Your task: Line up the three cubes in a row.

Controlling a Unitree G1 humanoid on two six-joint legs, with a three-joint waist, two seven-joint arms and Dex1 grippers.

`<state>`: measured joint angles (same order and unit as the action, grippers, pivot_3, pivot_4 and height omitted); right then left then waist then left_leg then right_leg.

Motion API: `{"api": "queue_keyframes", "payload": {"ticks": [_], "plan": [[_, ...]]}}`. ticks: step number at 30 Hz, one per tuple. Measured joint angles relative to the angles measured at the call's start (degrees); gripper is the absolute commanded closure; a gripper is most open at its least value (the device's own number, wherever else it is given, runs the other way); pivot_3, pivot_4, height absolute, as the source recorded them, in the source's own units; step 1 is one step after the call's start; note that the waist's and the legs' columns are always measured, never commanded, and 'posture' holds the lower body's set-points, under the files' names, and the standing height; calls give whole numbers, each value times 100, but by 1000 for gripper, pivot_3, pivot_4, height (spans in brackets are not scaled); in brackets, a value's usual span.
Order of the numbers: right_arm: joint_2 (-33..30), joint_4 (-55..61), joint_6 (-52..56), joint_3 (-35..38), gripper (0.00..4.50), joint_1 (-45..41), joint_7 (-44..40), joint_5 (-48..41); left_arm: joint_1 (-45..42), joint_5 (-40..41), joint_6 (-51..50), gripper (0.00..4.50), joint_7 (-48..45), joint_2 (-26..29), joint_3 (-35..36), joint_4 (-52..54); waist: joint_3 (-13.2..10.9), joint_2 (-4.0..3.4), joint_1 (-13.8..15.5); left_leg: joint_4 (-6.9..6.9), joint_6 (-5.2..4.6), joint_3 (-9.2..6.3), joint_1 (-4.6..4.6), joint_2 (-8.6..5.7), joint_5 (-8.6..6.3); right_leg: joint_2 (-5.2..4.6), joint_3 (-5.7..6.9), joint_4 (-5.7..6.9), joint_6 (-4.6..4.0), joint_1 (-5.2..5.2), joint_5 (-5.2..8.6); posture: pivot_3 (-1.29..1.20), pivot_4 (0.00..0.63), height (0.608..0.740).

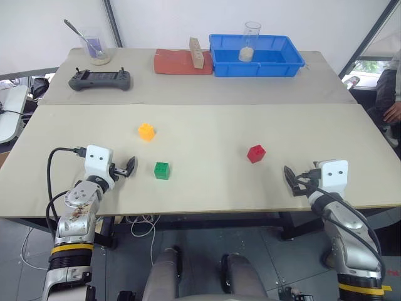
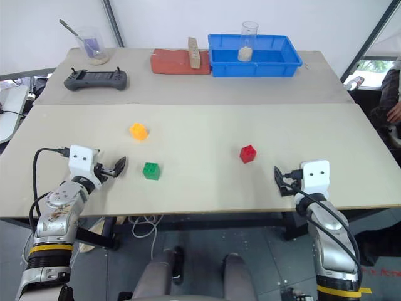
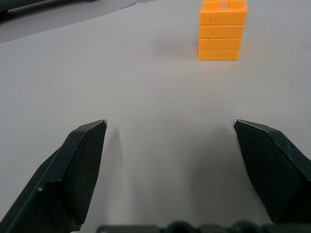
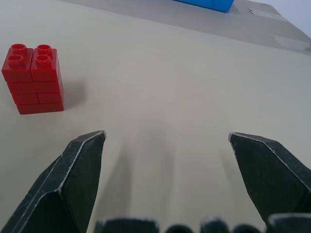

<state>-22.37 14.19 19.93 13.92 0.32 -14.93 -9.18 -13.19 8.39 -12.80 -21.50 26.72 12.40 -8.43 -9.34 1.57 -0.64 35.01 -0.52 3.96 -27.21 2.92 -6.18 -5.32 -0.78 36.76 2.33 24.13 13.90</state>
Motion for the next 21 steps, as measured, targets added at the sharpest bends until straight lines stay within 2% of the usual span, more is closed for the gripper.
{"api": "queue_keyframes", "payload": {"ticks": [7,11,16,19,21], "plan": [[-10,-7,-1,0,0,-1,-17,1,3,72,-11,53,56,-16,14,5,0,0,1,0,0,0,0,0,0,0,0,0,0,0,0,0,150,740],[-146,-7,-2,1,0,-1,-199,-19,25,315,-85,53,-307,71,20,186,0,0,3,0,0,1,-1,0,0,0,1,0,0,0,0,0,150,740],[-532,73,31,3,0,0,-827,-347,-276,1049,-494,53,-1718,838,-10,566,-1,1,9,-2,0,1,-2,2,0,0,4,-1,-25,0,14,0,150,740],[-704,247,140,-29,0,-7,-1237,-573,-925,1467,-775,53,-2782,1375,-265,921,-1,1,51,0,1,2,-1,-1,0,-2,4,-8,-33,-6,19,0,150,740],[-728,273,190,-178,0,-59,-1384,-632,-1367,1655,-917,53,-3427,1533,-595,1095,-1,1,62,2,0,3,-1,-3,0,-2,2,-11,-34,-7,20,0,150,740]]}}
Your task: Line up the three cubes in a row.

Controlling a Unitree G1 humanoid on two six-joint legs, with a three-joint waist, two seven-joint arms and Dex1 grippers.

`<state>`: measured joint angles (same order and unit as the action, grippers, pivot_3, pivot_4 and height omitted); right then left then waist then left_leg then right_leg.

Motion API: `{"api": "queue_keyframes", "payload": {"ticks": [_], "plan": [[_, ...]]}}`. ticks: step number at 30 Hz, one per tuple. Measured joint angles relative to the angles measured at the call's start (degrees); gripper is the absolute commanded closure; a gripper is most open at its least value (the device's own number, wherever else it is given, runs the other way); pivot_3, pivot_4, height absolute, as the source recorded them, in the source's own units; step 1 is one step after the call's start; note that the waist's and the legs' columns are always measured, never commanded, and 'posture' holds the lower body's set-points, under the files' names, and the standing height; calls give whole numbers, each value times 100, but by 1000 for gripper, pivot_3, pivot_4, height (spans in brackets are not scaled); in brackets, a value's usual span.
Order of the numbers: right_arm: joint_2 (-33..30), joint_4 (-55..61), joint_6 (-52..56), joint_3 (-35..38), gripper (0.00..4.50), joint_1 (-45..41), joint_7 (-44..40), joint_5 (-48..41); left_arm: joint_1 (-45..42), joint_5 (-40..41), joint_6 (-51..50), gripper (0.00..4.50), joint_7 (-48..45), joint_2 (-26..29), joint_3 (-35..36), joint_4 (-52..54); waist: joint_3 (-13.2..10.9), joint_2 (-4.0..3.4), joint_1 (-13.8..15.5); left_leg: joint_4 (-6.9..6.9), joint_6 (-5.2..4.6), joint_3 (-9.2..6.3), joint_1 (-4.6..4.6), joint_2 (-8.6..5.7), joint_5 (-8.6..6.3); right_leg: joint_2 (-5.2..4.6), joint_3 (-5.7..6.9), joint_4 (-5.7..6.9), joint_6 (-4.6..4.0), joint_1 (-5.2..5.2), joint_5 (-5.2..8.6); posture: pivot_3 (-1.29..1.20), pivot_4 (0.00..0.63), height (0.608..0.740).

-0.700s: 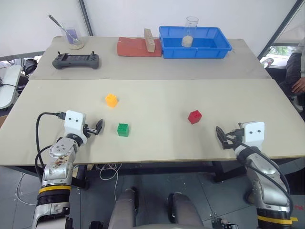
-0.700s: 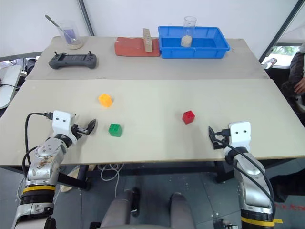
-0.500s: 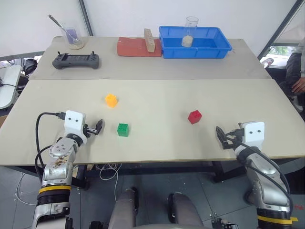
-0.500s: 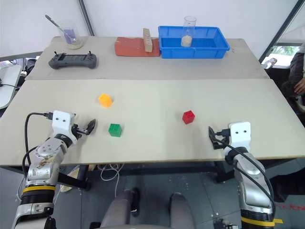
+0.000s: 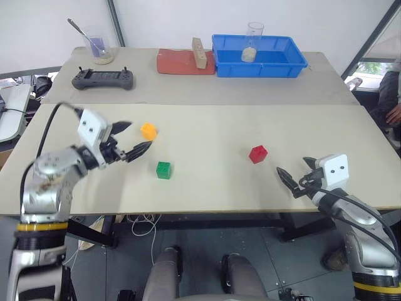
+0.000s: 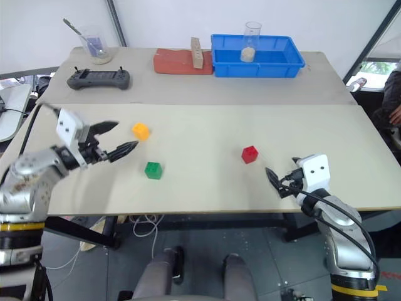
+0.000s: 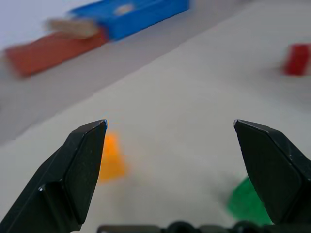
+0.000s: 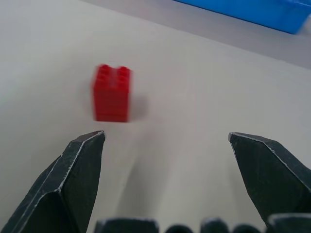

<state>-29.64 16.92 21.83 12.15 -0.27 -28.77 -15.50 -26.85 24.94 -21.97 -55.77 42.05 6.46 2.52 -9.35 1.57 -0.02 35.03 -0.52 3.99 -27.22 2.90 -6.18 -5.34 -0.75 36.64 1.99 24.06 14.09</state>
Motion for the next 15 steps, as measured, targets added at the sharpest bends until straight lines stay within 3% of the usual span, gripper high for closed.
{"api": "queue_keyframes", "payload": {"ticks": [6,10,15], "plan": [[359,-168,89,-586,0,-567,152,140,-752,105,-14,53,-1155,-231,-1029,77,0,1,-48,4,-25,-6,0,2,15,14,-4,10,27,4,-13,0,150,740],[826,-683,173,-787,0,-975,684,417,-1137,-66,370,53,-1234,-600,-1189,-328,-1,1,-62,6,-47,-9,-2,1,29,15,-5,14,31,5,-15,0,150,740],[1221,-1083,228,-904,0,-1332,1115,545,-1160,-168,570,53,-1265,-661,-1193,-571,-1,1,-77,6,-49,-9,-3,1,30,16,-7,15,32,6,-14,0,150,740]]}}
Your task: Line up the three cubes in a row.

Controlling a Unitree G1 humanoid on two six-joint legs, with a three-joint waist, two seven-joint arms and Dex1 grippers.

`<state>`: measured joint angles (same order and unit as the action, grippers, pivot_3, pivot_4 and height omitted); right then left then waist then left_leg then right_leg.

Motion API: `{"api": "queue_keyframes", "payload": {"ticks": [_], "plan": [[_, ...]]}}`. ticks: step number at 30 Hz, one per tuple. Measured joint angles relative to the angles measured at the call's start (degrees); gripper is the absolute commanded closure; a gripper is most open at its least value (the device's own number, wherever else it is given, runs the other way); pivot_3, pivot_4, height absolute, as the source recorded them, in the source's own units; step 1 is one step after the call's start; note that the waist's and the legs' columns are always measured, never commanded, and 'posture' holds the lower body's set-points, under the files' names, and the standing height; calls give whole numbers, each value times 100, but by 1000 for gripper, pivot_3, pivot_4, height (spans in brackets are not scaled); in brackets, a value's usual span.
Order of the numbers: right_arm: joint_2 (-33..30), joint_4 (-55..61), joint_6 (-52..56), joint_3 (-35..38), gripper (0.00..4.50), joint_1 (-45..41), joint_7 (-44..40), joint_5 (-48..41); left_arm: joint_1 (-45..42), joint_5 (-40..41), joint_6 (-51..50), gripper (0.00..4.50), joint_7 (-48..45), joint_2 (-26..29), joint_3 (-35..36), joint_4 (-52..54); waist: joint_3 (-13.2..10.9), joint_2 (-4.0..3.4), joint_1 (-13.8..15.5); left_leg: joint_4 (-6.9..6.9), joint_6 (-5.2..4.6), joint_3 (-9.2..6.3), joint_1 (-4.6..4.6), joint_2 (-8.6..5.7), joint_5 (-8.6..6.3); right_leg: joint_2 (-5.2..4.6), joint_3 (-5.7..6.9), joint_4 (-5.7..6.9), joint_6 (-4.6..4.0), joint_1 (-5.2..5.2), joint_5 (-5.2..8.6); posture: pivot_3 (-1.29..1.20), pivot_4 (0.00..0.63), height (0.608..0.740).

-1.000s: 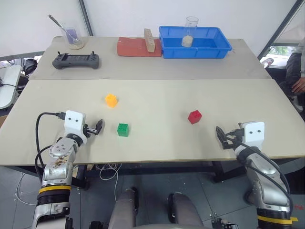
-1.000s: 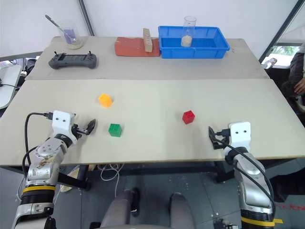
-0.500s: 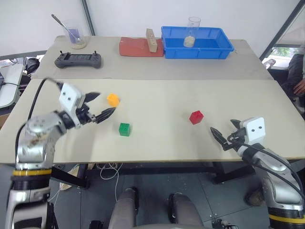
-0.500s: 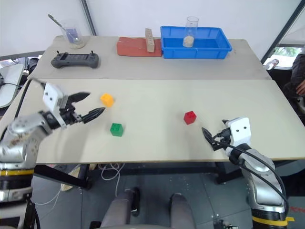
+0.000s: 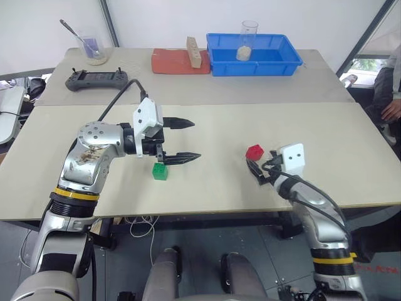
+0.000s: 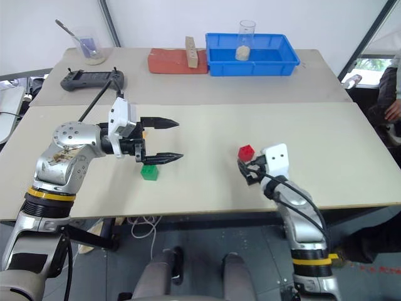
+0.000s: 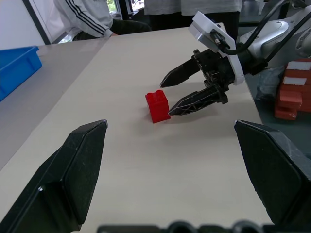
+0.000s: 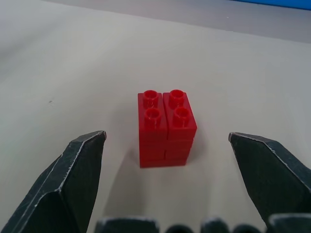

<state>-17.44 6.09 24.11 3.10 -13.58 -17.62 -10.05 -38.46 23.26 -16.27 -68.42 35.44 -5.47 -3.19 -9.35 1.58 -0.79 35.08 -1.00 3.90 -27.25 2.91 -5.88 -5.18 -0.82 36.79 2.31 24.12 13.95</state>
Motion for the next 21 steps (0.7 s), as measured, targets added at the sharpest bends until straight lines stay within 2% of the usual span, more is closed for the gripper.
{"api": "queue_keyframes", "payload": {"ticks": [3,7,12,13,18,21], "plan": [[134,-222,0,6,0,-166,94,-13,24,-30,16,53,-32,5,9,0,0,0,14,1,0,0,0,-1,0,-1,0,-1,3,-2,-1,0,150,740],[167,-398,-53,6,1155,-251,56,-28,112,-32,10,0,-68,25,69,6,0,0,15,1,0,0,-1,-1,0,-1,0,-1,3,-3,-2,0,150,740],[123,-619,-284,-15,2908,-253,-141,-15,153,-32,-15,0,-67,37,150,91,0,0,6,1,0,0,0,0,0,-1,0,0,3,-2,-2,0,150,740],[120,-650,-328,-16,3090,-260,-181,-13,181,-35,-15,0,-56,38,170,113,0,0,4,1,0,0,0,1,0,0,0,0,3,-2,-2,0,150,740],[-114,-671,-422,-57,3088,-343,-540,-22,471,-30,-60,0,11,63,221,325,0,-1,3,1,0,1,0,1,0,-1,0,0,3,-2,-2,0,150,740],[-571,-636,-392,-210,3088,-589,-1409,-254,685,85,-151,0,-27,165,282,542,-1,-1,2,1,0,1,0,2,0,-1,0,0,3,-1,-2,0,150,740]]}}
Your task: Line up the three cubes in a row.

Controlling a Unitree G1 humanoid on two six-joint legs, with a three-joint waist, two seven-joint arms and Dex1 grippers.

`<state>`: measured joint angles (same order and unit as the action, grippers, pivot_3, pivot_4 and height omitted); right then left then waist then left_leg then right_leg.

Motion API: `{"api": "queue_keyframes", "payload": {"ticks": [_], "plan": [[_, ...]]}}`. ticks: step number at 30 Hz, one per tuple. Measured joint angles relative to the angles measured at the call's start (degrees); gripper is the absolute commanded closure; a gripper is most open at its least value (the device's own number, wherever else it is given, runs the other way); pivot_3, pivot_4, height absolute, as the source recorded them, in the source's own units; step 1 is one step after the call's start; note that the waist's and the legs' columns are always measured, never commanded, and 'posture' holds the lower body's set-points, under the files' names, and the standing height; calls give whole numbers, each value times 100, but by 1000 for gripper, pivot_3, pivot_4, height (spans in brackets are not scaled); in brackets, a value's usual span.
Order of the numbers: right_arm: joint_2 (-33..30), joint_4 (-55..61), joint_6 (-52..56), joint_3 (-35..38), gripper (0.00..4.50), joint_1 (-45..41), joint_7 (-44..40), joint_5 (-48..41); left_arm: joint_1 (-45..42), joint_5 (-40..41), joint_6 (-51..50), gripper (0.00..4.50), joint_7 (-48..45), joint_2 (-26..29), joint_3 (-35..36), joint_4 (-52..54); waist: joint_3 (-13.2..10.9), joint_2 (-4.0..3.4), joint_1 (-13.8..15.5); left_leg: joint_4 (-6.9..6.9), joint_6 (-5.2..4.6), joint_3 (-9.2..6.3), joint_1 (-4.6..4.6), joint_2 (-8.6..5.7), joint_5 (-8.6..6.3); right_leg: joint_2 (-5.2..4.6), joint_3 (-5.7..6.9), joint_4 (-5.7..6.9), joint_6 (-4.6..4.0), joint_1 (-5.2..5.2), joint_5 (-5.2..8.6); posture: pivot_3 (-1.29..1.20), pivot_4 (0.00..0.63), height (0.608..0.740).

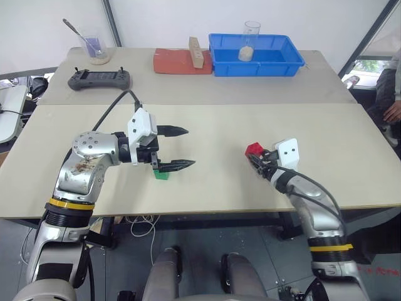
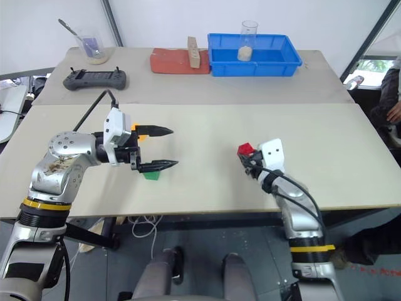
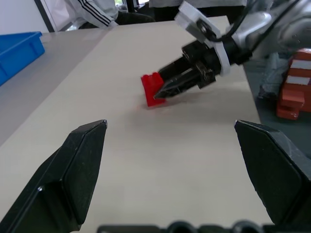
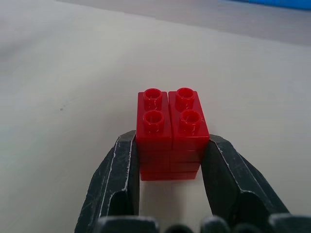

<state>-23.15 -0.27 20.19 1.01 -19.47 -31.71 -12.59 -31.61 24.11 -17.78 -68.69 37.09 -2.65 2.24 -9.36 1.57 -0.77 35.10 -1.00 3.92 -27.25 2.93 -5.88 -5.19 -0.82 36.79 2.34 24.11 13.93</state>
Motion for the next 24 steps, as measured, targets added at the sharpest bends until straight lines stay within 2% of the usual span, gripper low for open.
{"api": "queue_keyframes", "payload": {"ticks": [5,9,15,22,24], "plan": [[-877,-206,-49,-554,3088,-877,-2499,-568,525,257,-96,0,-181,170,143,360,-1,-1,-18,-1,0,-3,4,6,0,6,4,0,-6,-2,4,0,150,740],[-753,-1523,-797,-1119,3088,-1564,-3753,-391,988,296,-77,0,-164,265,234,669,-1,-1,-12,0,0,-2,4,4,0,5,3,0,-7,-1,4,0,150,740],[-429,-3718,-2287,-1427,3088,-2543,-4660,168,1596,330,-129,0,-22,486,482,1156,-5,-2,16,0,2,1,1,2,-1,-1,5,0,-5,1,2,0,150,740],[-309,-5268,-3405,-1463,3088,-3078,-5243,607,1814,442,-179,0,136,589,629,1393,-5,-3,-9,-1,23,2,3,3,-14,0,5,6,-6,1,2,0,150,740],[-269,-5507,-3583,-1462,2027,-3222,-5303,705,1814,454,-215,0,201,589,629,1459,-5,-3,-12,-1,23,2,5,3,-14,1,5,8,-6,1,3,0,150,740]]}}
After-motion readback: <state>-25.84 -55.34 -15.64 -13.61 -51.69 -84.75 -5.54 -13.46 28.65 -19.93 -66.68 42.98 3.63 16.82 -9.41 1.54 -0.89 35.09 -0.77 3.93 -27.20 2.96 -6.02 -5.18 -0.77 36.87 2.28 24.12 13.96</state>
